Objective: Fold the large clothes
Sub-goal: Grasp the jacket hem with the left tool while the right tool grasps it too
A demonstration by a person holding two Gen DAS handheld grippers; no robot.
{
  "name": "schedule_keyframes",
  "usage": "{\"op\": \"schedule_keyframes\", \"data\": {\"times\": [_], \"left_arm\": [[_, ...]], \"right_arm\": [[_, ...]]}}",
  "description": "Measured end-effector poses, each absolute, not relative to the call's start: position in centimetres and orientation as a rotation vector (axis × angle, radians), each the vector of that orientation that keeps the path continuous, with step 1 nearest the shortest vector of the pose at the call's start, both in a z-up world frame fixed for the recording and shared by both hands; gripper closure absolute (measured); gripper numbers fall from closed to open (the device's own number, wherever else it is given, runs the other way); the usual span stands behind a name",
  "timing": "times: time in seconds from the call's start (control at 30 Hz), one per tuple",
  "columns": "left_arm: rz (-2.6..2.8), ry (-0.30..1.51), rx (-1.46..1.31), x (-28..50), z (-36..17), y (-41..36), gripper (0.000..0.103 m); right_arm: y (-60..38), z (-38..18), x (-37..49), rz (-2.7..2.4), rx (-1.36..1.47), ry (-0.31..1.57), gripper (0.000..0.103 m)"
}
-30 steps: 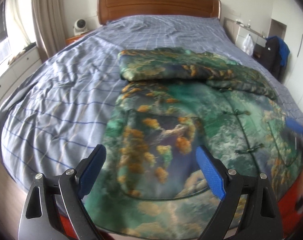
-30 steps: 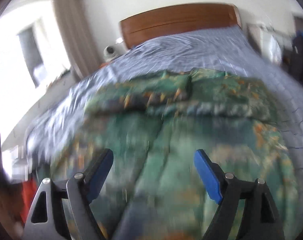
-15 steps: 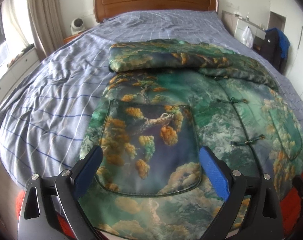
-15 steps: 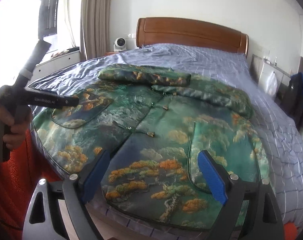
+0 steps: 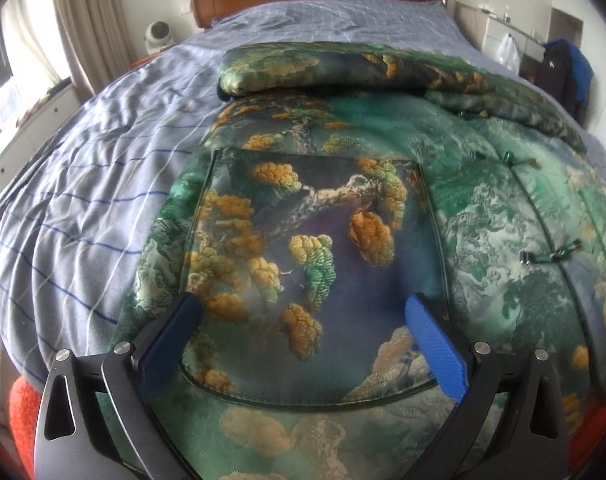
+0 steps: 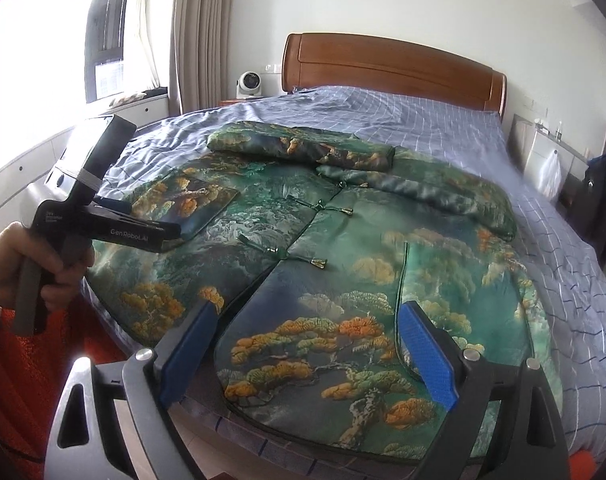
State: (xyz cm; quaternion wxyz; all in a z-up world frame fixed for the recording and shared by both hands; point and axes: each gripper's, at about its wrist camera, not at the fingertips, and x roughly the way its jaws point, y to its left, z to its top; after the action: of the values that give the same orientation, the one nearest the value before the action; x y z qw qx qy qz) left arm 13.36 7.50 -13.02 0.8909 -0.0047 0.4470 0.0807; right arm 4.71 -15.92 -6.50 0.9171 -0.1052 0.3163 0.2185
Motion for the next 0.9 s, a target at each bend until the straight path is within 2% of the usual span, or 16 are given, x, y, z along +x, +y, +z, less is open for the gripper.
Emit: {"op": "schedule_keyframes", "data": {"times": [0.9], "left_arm": [[0.108, 0.99, -0.02, 13.62, -13.39, 7.78, 0.0]], "right_arm": [[-15.47, -7.28, 4.97, 0.473, -0.205, 0.686, 0.012]]}}
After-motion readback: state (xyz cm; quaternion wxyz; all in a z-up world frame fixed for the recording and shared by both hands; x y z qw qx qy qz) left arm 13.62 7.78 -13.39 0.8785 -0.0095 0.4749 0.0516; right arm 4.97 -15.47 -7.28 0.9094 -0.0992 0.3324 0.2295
